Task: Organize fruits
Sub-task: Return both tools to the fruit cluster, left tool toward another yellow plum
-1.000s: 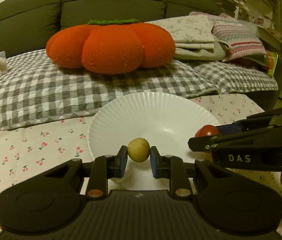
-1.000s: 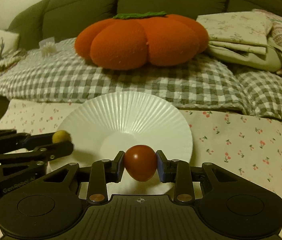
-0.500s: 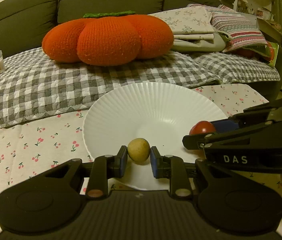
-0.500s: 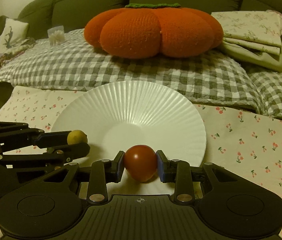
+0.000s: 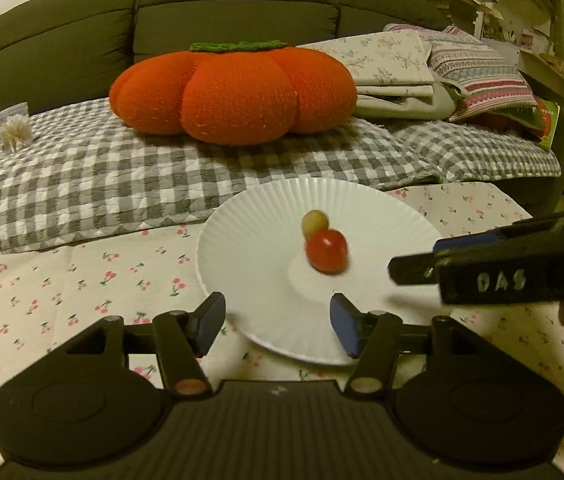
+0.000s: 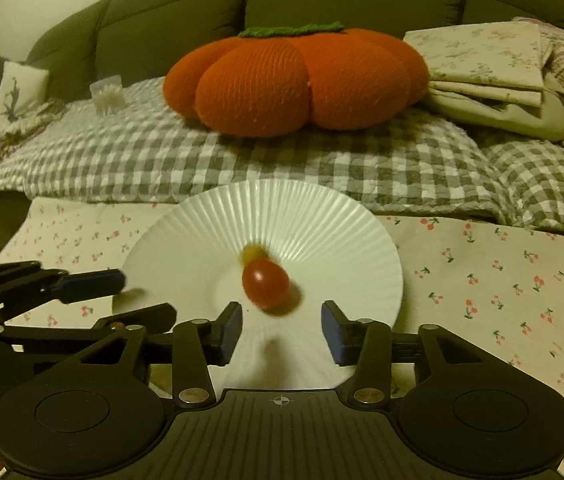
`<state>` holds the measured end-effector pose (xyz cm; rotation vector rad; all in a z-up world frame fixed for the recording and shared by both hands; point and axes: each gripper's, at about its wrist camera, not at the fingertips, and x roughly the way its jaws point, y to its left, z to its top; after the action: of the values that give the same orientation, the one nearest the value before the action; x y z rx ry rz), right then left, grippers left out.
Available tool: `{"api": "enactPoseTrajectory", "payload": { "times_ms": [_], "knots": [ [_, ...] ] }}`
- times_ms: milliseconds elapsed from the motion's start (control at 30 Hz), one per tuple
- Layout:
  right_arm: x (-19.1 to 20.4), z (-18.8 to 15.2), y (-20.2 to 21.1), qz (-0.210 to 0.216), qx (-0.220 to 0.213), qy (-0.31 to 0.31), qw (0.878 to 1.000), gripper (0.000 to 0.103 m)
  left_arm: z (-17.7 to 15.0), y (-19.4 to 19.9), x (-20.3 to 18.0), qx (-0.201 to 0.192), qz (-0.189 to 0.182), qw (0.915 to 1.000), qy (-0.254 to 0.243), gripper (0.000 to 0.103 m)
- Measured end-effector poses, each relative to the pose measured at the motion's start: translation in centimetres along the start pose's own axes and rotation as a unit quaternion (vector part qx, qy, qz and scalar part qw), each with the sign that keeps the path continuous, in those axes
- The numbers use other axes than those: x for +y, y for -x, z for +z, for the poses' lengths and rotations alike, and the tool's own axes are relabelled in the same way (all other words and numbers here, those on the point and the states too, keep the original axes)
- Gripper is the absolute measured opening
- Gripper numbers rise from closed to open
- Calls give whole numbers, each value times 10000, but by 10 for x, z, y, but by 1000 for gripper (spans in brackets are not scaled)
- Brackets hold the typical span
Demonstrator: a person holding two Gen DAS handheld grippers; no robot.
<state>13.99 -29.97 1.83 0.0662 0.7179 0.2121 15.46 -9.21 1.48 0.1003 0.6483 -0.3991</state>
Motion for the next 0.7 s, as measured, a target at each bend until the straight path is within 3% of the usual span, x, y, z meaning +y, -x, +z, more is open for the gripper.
{"api": "enactPoseTrajectory", "payload": {
  "times_ms": [267,700],
  "knots": [
    [7,-1,39,124,-39,-523,9985,46,-1,47,24,9,178,9990,413,70],
    [38,-21,93,545,93,-984,9936,66,-29,114,77,413,958,9877,1166,85]
  ]
}}
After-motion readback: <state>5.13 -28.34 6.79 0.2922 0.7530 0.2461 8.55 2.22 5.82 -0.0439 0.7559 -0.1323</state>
